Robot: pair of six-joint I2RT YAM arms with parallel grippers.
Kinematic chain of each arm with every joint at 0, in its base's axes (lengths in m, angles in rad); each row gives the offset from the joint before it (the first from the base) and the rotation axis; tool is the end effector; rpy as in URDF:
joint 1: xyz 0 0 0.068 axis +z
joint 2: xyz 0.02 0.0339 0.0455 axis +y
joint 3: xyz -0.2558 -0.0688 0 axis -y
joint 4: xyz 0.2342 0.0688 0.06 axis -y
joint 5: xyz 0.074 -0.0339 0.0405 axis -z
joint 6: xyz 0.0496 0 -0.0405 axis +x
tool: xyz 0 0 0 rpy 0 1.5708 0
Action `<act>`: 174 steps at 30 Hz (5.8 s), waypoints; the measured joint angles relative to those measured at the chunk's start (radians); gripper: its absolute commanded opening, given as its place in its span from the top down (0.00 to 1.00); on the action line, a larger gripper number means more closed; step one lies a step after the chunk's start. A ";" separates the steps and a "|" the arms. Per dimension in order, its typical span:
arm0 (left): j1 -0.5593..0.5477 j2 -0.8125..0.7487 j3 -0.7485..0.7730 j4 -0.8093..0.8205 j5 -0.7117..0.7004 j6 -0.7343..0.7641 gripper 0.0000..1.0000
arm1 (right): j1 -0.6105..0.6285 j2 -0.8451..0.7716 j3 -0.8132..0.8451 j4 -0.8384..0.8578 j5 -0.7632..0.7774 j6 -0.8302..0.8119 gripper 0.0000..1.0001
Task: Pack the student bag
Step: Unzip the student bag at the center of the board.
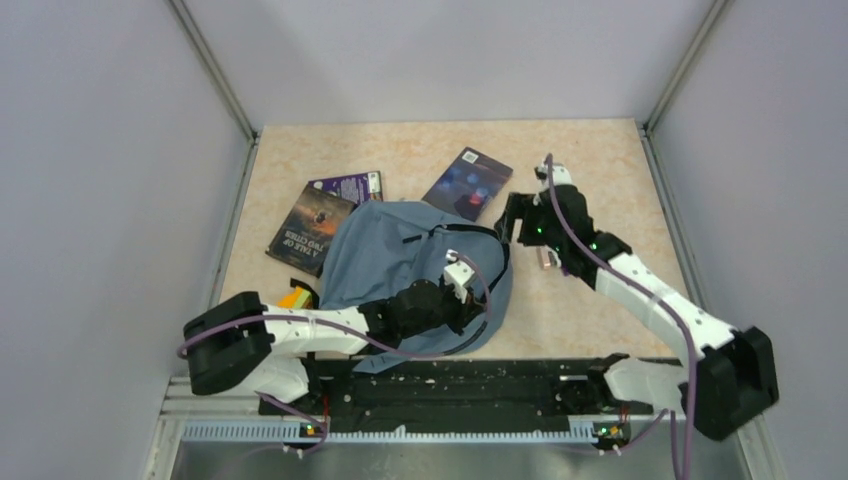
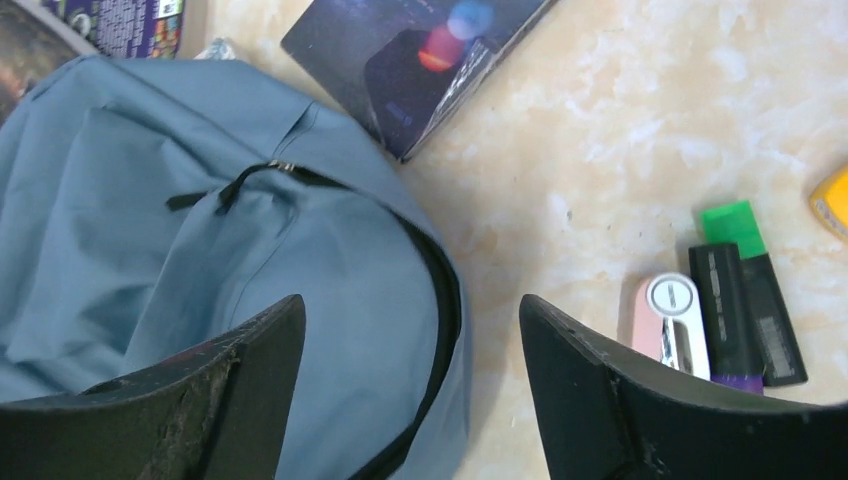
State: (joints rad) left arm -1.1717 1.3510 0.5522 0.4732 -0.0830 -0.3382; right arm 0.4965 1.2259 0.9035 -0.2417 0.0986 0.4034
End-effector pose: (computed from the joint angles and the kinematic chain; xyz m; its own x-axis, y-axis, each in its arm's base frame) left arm 0.1155 -0.2633 0.1977 -0.4118 0.1255 -0.9026 0.7962 0.5314 -0.2893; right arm 0.2476 0.1286 0.2710 -0.5897 0.1248 -0.7979 -0.1842 0.9412 0.2833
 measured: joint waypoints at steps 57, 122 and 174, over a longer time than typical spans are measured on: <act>0.002 0.048 0.007 0.079 0.038 0.021 1.00 | 0.099 -0.136 -0.306 -0.021 0.018 0.154 1.00; 0.006 0.043 -0.048 0.144 0.084 -0.026 1.00 | 0.199 -0.190 -0.325 -0.090 0.045 0.257 1.00; 0.009 0.053 -0.139 0.157 0.185 -0.061 1.00 | -0.046 -0.139 -0.242 -0.060 -0.077 0.103 0.31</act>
State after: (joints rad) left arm -1.1625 1.4044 0.4129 0.6300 0.1020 -0.3988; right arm 0.4507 1.0866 0.6613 -0.3019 0.0219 0.5064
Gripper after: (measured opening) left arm 0.019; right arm 0.630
